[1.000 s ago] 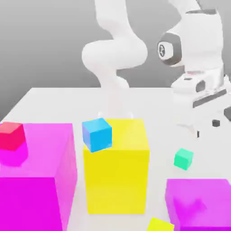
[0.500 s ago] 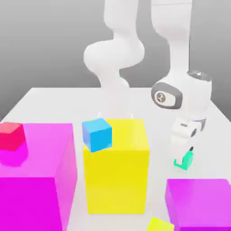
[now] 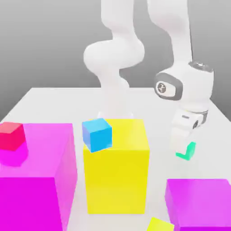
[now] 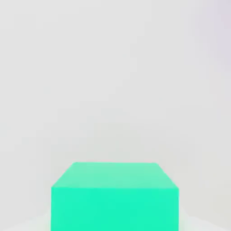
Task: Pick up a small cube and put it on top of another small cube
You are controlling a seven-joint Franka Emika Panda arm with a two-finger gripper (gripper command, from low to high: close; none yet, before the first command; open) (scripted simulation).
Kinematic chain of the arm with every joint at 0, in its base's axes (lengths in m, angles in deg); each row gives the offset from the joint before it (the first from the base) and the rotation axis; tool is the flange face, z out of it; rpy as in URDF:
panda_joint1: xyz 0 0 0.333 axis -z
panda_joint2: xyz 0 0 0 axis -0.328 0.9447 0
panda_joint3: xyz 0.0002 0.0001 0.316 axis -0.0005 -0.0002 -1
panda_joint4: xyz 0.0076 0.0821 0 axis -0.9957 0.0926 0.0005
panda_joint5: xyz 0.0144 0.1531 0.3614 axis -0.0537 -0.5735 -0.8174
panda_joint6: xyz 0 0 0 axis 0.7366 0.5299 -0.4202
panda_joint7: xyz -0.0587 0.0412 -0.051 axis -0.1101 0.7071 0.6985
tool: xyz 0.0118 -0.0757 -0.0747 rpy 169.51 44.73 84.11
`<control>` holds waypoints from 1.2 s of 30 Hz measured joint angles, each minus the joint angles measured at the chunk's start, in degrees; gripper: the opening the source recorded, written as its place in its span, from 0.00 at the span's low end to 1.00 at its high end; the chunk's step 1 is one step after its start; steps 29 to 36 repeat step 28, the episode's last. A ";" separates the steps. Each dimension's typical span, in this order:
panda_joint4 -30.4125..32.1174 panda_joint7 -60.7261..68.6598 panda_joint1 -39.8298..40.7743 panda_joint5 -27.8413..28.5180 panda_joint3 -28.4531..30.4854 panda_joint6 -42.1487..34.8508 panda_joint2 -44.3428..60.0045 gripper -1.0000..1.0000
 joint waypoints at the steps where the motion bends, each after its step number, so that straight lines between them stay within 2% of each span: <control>1: -0.99 1.94 1.14 -0.43 0.99 -2.24 -1.26 0.00; 8: -10.52 15.61 8.03 0.97 9.74 -19.04 -8.55 0.00; 20: -27.62 36.18 21.81 8.21 24.57 -48.27 -21.33 0.00; 22: -27.53 37.91 23.01 8.92 26.00 -48.34 -21.56 0.00; 24: -25.14 38.51 23.38 9.11 26.78 -44.61 -20.22 0.00; 25: -23.80 38.69 23.49 9.14 27.07 -42.49 -19.44 1.00; 36: -23.80 38.69 23.49 9.13 27.07 -42.49 -19.44 1.00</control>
